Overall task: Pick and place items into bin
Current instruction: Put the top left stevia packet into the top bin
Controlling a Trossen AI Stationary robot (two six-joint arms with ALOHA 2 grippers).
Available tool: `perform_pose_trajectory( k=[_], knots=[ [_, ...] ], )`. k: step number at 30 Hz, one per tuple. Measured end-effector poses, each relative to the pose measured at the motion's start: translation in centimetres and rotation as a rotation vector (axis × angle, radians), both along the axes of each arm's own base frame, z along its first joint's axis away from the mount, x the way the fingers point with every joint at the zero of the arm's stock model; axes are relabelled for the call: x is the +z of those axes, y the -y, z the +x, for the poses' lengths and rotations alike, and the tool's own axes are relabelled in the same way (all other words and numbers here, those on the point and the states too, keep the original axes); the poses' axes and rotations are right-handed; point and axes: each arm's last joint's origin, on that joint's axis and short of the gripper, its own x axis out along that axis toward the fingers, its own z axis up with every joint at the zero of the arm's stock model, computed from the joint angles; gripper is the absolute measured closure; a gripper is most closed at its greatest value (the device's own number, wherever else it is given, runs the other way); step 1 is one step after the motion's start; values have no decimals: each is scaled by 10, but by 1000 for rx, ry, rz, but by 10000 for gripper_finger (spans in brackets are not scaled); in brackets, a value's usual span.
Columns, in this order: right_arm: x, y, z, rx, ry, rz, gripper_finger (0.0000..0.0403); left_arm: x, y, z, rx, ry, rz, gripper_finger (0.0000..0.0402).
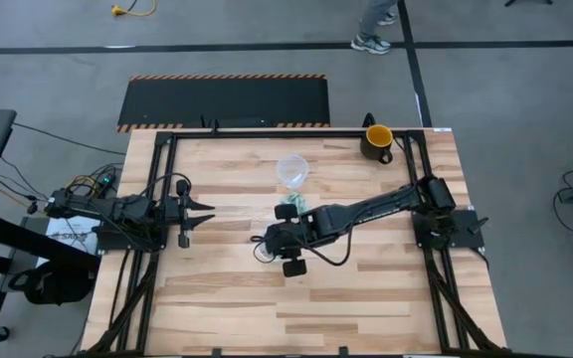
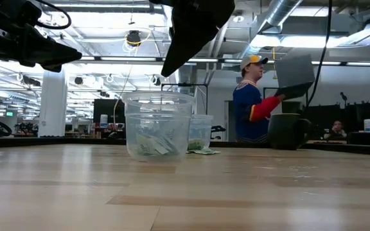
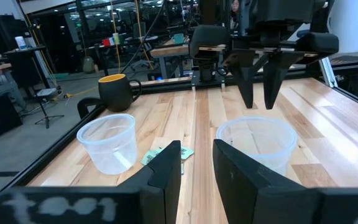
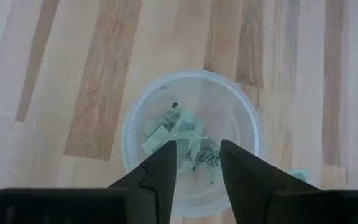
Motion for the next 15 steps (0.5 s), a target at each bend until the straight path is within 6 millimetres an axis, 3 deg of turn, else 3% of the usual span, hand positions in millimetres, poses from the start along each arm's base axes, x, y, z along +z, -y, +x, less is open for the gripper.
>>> perform_pose_trajectory(
  k=[8,15],
  knots=[
    [0,-1,-7,11,-59,-18,284,0,0,0,0,0,0,317],
    [13,-1,-16,-45,-142,-60,284,0,0,0,0,1,0,317]
  ],
)
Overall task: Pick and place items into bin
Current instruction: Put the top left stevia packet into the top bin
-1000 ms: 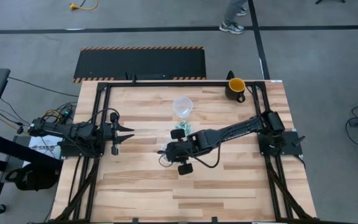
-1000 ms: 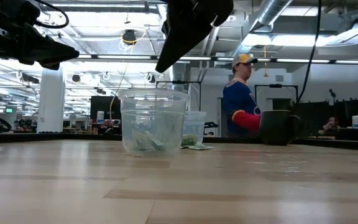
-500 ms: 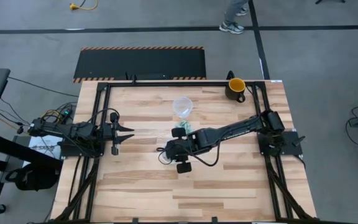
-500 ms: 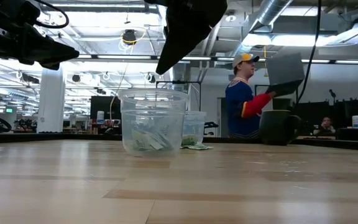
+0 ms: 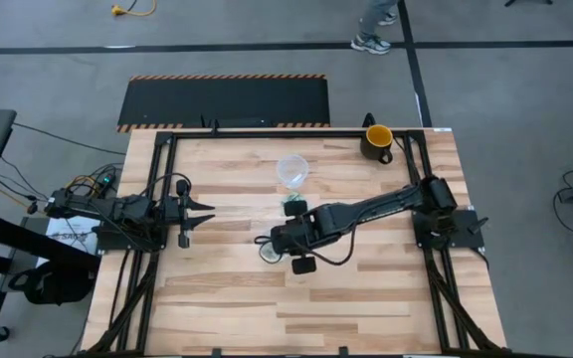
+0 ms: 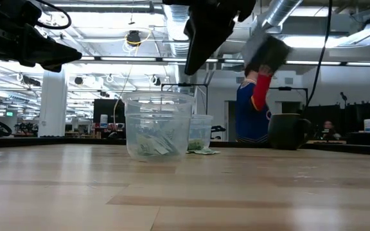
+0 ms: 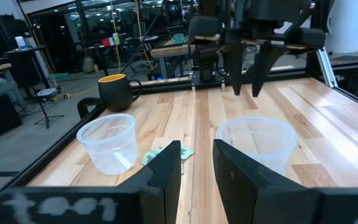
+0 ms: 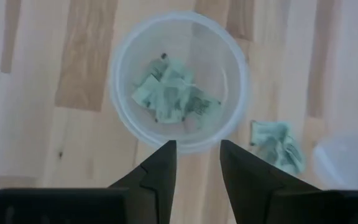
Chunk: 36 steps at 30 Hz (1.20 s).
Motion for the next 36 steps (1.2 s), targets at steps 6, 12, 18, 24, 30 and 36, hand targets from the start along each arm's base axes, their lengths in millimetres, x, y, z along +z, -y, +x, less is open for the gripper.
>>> perform_pose_trajectory(
  k=[6,12,18,24,30,36],
  knots=[
    [49,-10,-31,5,143,-73,284,0,0,0,0,0,0,317],
    [94,-14,-99,-12,358,-123,284,0,0,0,0,0,0,317],
    [85,6,-171,-24,626,-22,284,0,0,0,0,0,0,317],
    [27,32,-225,-54,869,107,284,0,0,0,0,0,0,317],
    [-23,47,-261,-39,1025,246,284,0,0,0,0,0,0,317],
    [-65,56,-282,-79,1050,311,284,0,0,0,0,0,0,317]
  ],
)
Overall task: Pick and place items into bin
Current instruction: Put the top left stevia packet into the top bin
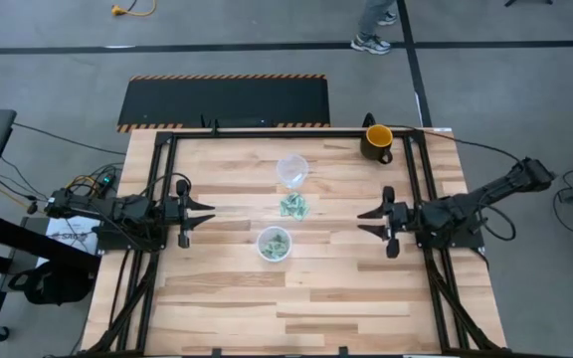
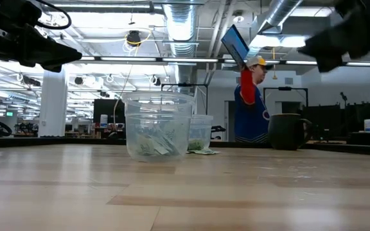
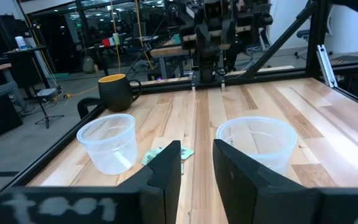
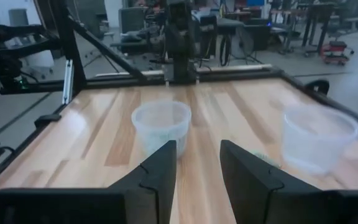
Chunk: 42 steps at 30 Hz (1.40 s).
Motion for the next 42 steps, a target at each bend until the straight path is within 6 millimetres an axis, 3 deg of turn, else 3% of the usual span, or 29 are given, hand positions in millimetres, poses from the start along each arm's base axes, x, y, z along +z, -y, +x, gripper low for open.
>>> perform_pose_trajectory(
  k=[9,21,42],
  knots=[
    [-35,6,-14,-6,1,34,284,0,0,0,0,0,0,317],
    [-47,6,-15,4,-121,-30,284,0,0,0,0,0,0,317],
    [-50,6,-14,9,-146,-31,284,0,0,0,0,0,0,317]
  ],
)
